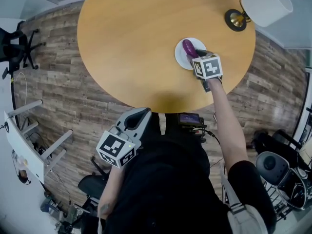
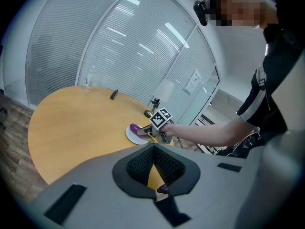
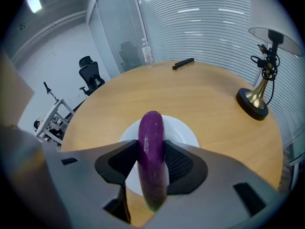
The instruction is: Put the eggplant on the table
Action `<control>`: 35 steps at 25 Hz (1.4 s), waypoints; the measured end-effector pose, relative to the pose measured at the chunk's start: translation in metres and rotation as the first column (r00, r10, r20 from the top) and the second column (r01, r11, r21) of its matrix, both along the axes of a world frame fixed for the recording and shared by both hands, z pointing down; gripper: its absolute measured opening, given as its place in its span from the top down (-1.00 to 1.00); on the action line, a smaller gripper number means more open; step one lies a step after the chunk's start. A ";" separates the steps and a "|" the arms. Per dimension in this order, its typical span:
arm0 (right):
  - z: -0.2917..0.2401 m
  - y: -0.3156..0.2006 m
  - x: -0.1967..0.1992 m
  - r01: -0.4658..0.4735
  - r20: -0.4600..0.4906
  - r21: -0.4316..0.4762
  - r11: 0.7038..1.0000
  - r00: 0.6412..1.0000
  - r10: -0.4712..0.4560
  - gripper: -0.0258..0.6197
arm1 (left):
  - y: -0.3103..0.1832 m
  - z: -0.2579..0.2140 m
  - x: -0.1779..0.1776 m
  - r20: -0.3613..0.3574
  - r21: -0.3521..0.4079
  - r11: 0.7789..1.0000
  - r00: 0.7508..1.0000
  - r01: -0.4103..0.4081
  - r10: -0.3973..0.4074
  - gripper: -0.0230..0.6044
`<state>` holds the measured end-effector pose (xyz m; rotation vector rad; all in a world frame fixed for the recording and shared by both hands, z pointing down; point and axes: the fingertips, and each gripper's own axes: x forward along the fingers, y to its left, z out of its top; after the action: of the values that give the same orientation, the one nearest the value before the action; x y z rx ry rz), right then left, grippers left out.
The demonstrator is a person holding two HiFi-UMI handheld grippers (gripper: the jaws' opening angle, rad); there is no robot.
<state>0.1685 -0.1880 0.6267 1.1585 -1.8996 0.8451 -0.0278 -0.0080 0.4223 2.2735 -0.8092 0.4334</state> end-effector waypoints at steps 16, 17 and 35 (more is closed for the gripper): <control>-0.007 0.000 -0.002 0.011 0.012 0.017 1.000 1.000 -0.011 0.20 | 0.016 -0.015 -0.002 0.017 0.043 0.999 0.999 0.026 -0.027 0.89; -0.009 0.001 -0.002 0.014 0.012 0.021 1.000 1.000 -0.014 0.19 | 0.017 -0.016 -0.001 0.018 0.047 0.999 1.000 0.024 -0.025 0.89; -0.066 0.094 0.021 0.002 0.141 0.076 0.997 0.990 -0.013 0.18 | 0.032 -0.023 0.048 0.009 0.093 0.994 0.999 -0.053 0.053 0.89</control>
<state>0.1896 -0.0936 0.5603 1.1626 -2.0659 0.8777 0.0207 0.0235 0.3998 2.3857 -0.7889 0.4361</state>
